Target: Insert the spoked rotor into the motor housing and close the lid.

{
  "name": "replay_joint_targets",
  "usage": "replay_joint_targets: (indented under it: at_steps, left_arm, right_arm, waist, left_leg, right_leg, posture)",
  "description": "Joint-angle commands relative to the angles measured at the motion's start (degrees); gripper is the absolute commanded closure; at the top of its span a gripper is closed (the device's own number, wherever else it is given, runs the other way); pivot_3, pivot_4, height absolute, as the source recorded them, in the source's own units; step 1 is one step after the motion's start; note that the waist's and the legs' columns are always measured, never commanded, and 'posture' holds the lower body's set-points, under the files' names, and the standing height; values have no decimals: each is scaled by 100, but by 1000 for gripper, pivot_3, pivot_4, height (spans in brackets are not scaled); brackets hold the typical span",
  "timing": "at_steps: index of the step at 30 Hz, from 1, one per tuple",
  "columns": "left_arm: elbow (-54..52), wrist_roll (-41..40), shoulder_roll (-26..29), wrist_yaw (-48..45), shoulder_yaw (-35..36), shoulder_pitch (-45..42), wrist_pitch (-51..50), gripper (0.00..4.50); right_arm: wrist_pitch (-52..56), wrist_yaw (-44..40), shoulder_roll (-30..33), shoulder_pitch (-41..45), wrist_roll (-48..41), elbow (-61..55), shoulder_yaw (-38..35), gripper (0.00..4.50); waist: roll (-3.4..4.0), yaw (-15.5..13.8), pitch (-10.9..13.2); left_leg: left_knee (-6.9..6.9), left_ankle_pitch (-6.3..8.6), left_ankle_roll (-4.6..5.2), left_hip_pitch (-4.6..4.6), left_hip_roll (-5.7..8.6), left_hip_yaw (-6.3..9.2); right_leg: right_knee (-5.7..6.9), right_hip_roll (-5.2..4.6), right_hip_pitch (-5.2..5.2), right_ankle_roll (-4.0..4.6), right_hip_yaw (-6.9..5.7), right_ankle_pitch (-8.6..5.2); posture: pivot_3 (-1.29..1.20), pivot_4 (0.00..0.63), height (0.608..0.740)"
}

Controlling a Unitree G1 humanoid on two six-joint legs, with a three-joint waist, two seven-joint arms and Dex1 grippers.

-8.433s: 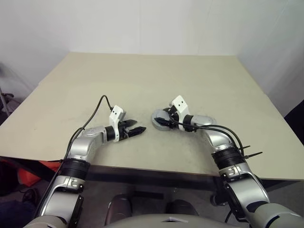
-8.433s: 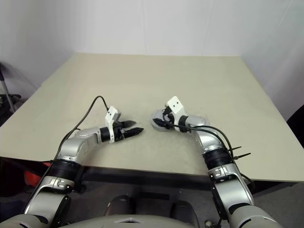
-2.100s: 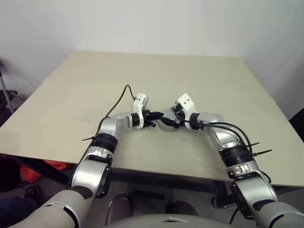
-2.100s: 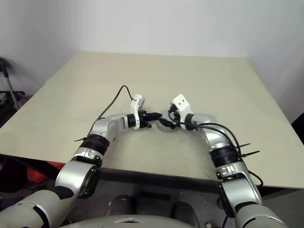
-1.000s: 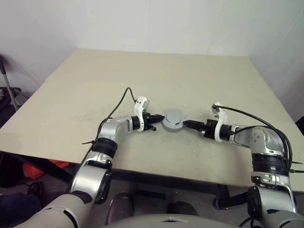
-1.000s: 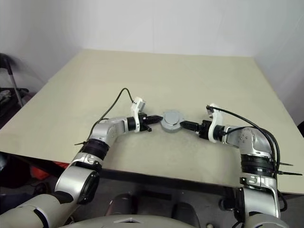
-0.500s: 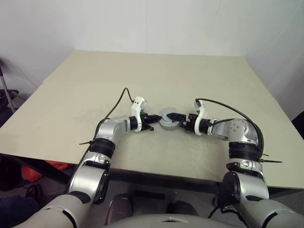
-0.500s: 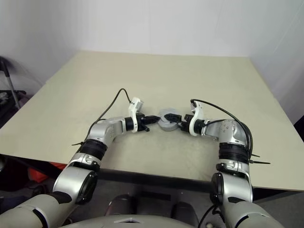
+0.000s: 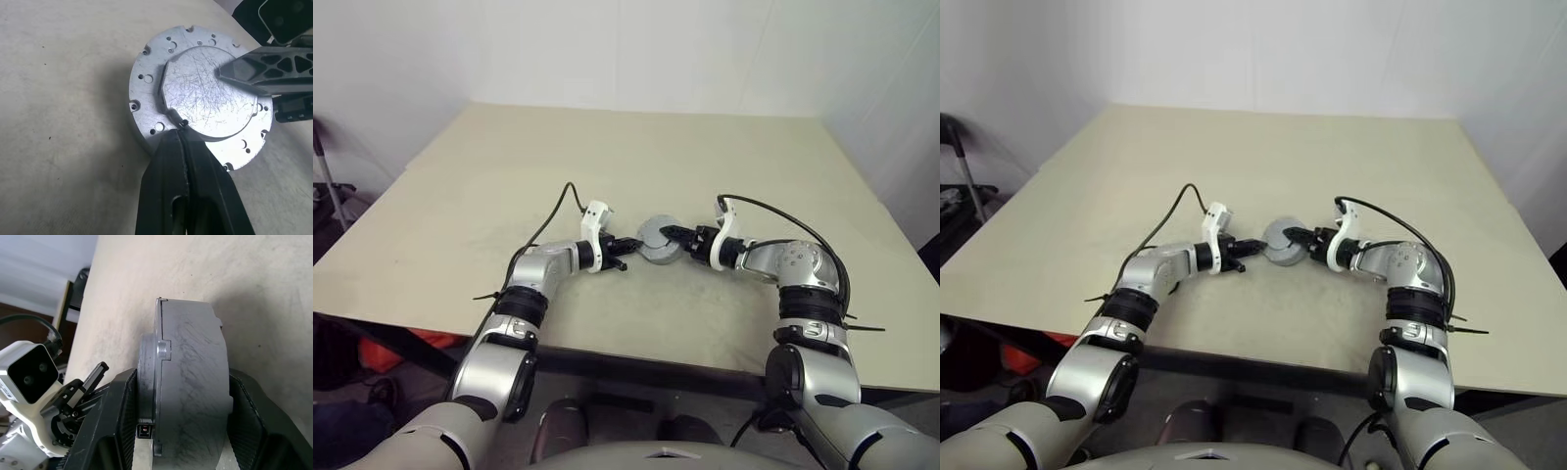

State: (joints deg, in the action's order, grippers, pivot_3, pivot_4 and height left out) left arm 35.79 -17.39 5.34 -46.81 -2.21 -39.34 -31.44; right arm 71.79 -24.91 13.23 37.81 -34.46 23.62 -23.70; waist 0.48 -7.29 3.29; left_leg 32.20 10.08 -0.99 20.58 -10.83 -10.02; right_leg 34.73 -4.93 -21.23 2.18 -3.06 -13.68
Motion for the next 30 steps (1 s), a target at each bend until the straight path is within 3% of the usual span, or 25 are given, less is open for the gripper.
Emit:
replay_joint_targets:
  at_steps: [1,4,10,14,20,23,30]
  left_arm:
    - [21,-19,-15,82,80,-38,7,4500]
    - [45,-202,-7,217,380,-80,1,4500]
    - [-17,-875,-20,510,1268,-79,-167,4500]
    - [-202,-1489,-35,700,1886,21,-602,4500]
    - [-753,-1965,29,677,2121,459,-1077,4500]
    - [-1076,-2251,34,663,2227,654,-1316,3906]
    - [-1443,-2896,-36,806,2566,867,-1636,1549]
  right_arm:
    - [67,185,-19,58,-9,95,24,2439]
    - [126,422,-102,150,-115,272,-271,2439]
    - [30,1212,-449,582,-799,741,-1635,2439]
    - [10,1499,-844,704,-1195,465,-1935,2439]
    - [-25,2152,-1306,1230,-1806,116,-2269,2439]
    - [-117,2377,-1347,1451,-1963,151,-2300,2439]
    - [-208,2408,-1210,1608,-2079,436,-2104,2439]
  waist:
    - [0,-1,0]
    - [0,12,0]
    - [2,26,1]
    - [2,25,1]
    - [5,-17,5]
    - [5,-41,5]
    - [4,-92,6]
  left_leg:
    - [0,0,0,0,0,0]
    - [0,0,0,1,0,0]
    - [-1,-1,-2,25,-2,-1]
    - [2,-2,-1,83,-1,-2]
    - [13,-8,23,168,-1,-4]
    - [13,0,19,174,-3,-4]
    - [20,2,6,174,-3,-5]
  right_leg:
    - [0,0,0,0,0,0]
    - [0,0,-1,0,0,0]
    - [4,2,-32,1,0,0]
    - [12,3,-92,1,0,3]
    - [50,7,-187,-14,-3,14]
    - [48,7,-190,-14,-7,14]
    - [49,5,-184,-19,-8,16]
  posture:
    - [0,0,740]
    - [0,0,740]
    - [0,0,740]
    - [0,0,740]
    - [0,0,740]
    - [0,0,740]
    - [0,0,740]
